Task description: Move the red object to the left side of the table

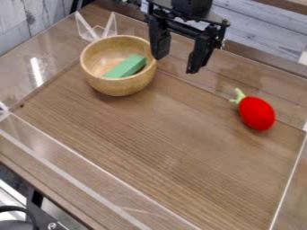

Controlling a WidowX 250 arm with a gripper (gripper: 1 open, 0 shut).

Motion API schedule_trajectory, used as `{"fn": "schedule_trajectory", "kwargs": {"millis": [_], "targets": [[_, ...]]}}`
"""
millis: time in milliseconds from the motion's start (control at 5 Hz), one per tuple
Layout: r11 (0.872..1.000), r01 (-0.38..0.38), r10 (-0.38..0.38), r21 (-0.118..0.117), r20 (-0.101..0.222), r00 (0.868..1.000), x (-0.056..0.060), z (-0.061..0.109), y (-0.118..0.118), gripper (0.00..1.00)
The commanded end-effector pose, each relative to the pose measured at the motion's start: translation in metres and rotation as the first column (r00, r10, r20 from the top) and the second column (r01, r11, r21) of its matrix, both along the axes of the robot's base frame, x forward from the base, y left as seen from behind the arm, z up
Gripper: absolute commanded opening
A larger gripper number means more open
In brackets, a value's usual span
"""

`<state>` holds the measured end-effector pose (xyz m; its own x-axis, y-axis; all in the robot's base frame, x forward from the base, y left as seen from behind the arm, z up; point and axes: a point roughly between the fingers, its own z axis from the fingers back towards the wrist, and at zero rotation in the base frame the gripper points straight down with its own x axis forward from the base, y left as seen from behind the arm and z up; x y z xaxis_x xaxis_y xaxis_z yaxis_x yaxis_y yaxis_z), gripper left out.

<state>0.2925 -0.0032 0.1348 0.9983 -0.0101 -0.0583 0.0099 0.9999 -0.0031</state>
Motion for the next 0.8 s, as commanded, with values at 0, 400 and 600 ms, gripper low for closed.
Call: {"fn": "schedule_trajectory", "kwargs": {"millis": [0, 400, 600], "targets": [[0.998, -0.065, 0.065, -0.005, -0.022, 0.998, -0.011, -0.02, 0.003, 1.0], [0.895, -0.441, 0.443, -0.067, 0.024, 0.896, 0.015, -0.013, -0.063, 1.0], [0.778, -0.619, 0.625, -0.104, 0.024, 0.781, 0.032, -0.028, -0.088, 1.0]]}}
